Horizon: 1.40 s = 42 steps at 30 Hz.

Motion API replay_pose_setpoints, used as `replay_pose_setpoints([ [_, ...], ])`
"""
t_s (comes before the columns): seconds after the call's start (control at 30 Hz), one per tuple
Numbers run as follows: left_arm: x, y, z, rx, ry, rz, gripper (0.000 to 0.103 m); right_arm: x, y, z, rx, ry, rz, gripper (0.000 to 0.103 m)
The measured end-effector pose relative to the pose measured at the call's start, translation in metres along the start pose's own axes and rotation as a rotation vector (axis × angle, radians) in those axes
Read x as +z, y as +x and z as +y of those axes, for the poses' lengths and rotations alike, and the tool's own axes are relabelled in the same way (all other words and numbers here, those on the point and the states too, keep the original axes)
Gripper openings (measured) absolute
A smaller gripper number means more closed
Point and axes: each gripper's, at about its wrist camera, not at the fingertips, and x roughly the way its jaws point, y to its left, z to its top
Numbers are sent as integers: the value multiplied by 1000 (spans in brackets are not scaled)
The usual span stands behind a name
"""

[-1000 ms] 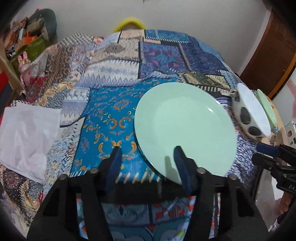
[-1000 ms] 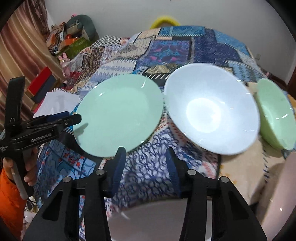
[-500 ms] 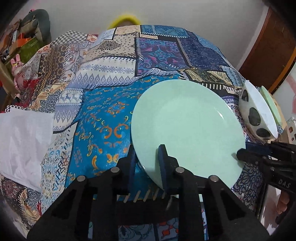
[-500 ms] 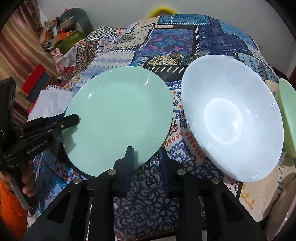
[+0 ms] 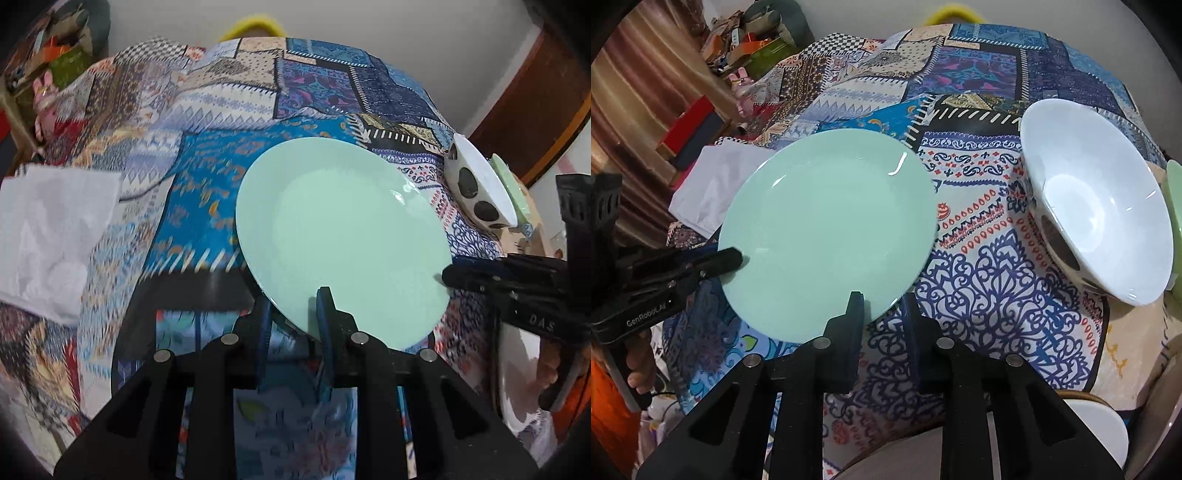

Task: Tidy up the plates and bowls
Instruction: 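Lift the mint green plate with both tools toward the plate stack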

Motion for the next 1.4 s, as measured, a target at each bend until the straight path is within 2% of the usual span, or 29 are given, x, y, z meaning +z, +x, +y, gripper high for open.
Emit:
replay_pose_setpoints([
  [0.2, 4, -9, 9, 79, 11, -20, 29, 12, 3, -4, -32, 13, -6, 19],
  [0.47, 26, 16, 19, 44, 3, 18, 29, 30, 23, -7, -41, 28, 31, 20],
  [0.7, 35, 26, 17, 11, 12, 1, 30, 32, 31, -9, -1, 55, 32, 26],
  [1.07, 25, 16, 9, 38, 36, -10, 30, 25, 21, -4, -24, 21, 13, 23],
  [1.4, 9, -16, -8, 50, 59, -58, 31, 8, -12, 3, -29, -2, -51, 23],
])
